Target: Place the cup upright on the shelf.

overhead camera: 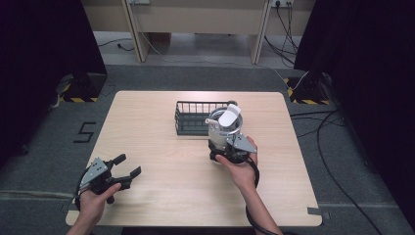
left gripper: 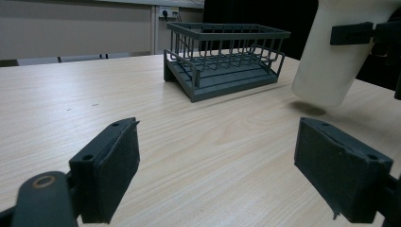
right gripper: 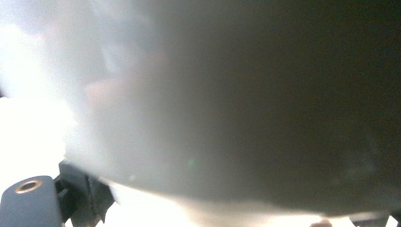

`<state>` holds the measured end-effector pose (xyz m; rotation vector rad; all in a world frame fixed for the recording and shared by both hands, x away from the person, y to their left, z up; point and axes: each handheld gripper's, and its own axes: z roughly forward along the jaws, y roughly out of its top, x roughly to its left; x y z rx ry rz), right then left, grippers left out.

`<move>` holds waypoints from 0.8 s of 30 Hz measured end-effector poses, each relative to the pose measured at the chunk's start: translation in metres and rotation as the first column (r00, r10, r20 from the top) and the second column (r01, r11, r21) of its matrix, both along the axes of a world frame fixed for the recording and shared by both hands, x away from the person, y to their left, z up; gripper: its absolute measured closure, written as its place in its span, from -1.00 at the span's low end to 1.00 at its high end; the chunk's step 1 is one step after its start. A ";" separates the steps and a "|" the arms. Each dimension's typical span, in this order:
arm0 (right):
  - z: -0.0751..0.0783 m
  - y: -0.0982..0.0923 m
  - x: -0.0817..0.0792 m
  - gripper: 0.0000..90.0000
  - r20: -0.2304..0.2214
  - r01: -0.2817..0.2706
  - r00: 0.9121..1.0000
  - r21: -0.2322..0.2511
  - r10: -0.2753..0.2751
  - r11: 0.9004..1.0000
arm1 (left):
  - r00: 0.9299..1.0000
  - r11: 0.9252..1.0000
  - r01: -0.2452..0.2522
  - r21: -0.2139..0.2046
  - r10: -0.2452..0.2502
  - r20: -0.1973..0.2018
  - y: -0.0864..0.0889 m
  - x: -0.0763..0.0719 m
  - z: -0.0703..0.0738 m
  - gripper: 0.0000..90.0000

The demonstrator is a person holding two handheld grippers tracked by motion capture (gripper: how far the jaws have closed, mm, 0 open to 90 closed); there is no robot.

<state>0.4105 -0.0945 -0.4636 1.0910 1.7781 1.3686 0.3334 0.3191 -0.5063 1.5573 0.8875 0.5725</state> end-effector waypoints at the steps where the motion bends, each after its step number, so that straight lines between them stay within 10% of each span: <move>1: 0.001 0.000 0.001 -0.75 0.000 0.000 1.000 0.004 0.000 1.000 | 1.000 1.000 0.000 0.000 0.000 0.000 0.000 0.000 0.000 -0.68; 24: 0.027 0.001 0.022 -0.75 0.018 0.025 1.000 0.006 -0.025 1.000 | 1.000 1.000 0.000 -0.003 0.000 0.000 0.000 0.000 0.000 -0.68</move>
